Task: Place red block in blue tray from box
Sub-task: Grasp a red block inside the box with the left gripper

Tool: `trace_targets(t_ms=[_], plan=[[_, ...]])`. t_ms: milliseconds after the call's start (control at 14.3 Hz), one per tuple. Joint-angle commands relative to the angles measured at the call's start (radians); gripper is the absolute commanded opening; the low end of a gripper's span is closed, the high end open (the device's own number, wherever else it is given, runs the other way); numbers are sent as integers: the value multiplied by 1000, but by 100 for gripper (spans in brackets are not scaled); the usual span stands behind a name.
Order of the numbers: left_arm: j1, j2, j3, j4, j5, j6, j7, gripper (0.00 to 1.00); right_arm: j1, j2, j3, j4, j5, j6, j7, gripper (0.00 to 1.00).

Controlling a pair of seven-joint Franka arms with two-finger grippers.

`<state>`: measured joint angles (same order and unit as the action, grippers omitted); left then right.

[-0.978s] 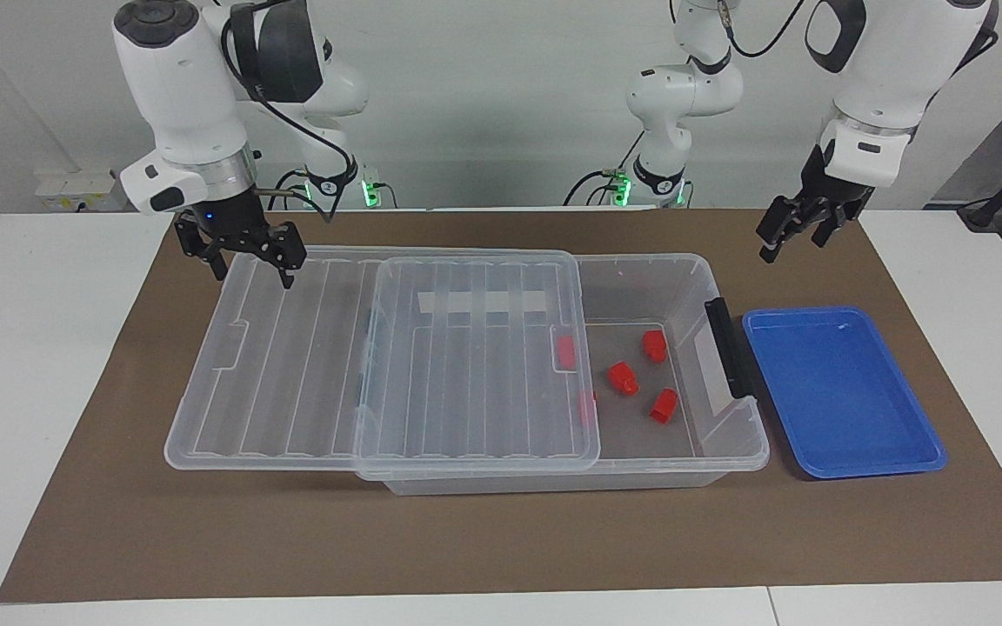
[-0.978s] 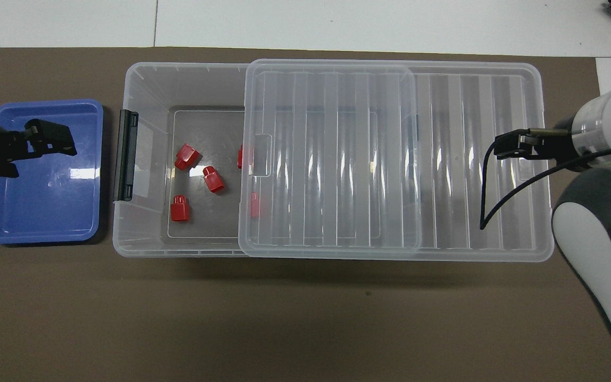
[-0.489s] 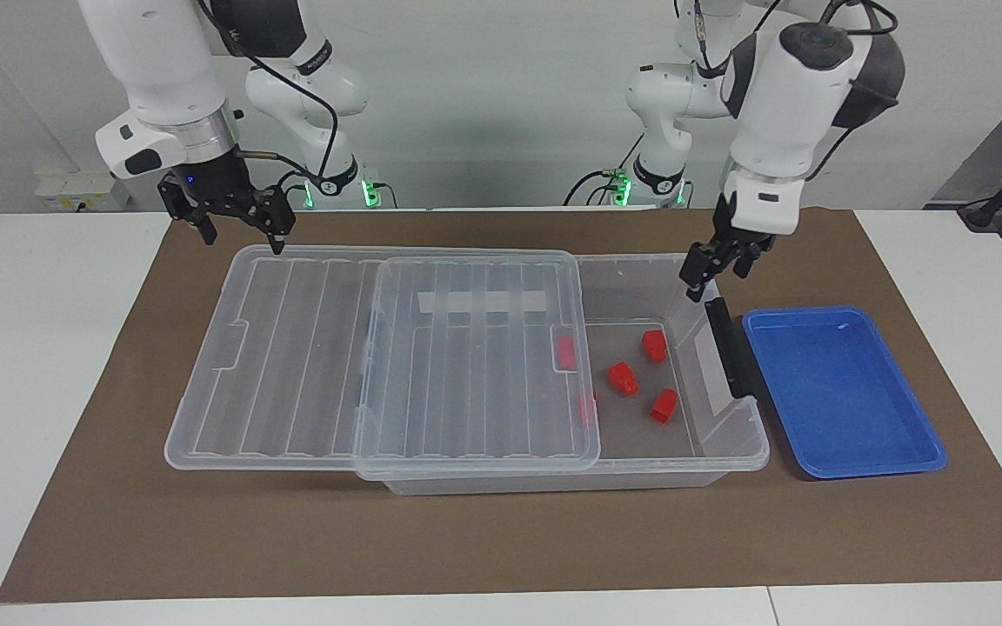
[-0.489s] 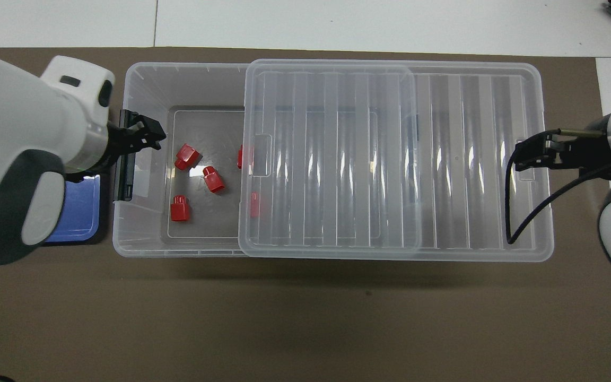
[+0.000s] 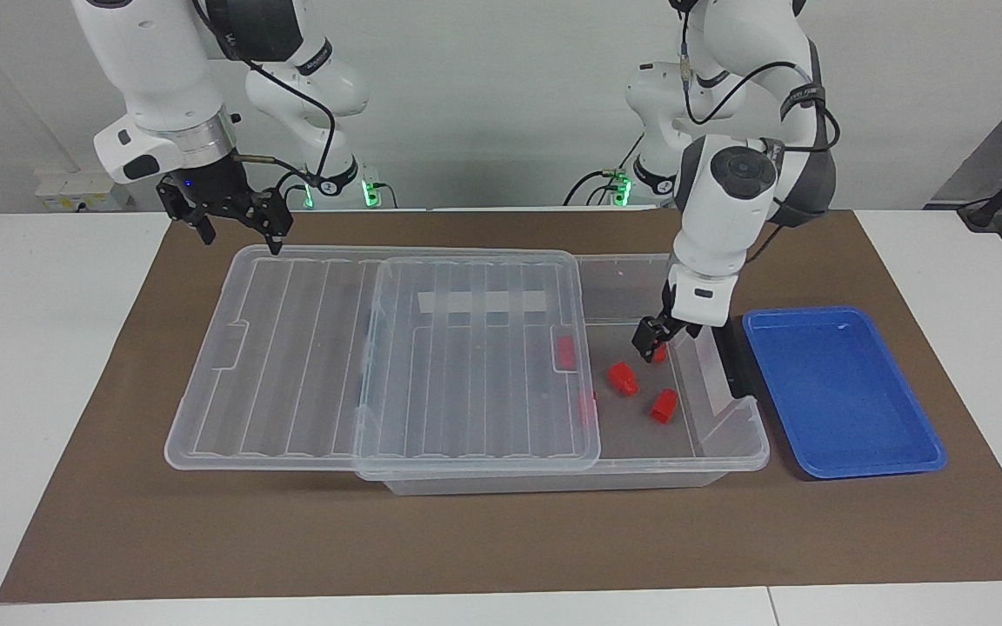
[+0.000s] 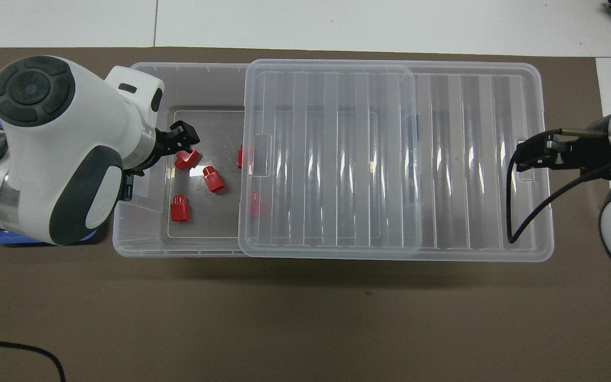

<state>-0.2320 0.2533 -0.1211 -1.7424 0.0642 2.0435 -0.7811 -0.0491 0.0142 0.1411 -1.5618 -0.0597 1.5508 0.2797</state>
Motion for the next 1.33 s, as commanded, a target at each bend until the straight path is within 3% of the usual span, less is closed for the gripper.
trace_targets(t_ms=[0, 210, 349, 1048, 1258], plan=[[-38, 33, 6, -83, 20, 122, -30, 100, -11, -31, 2, -12, 18, -18, 3, 100], [-38, 52, 6, -172, 22, 236, -32, 100, -8, -31, 3, -12, 18, -17, 3, 100], [-43, 46, 6, -201, 22, 224, -55, 100, -9, -27, 5, -9, 21, -20, -16, 100], [-73, 67, 6, -252, 28, 333, -104, 100, -11, -33, 0, -14, 47, -15, -36, 100], [-73, 69, 8, -267, 28, 357, -105, 89, -11, -33, 0, -14, 47, -15, -36, 100]])
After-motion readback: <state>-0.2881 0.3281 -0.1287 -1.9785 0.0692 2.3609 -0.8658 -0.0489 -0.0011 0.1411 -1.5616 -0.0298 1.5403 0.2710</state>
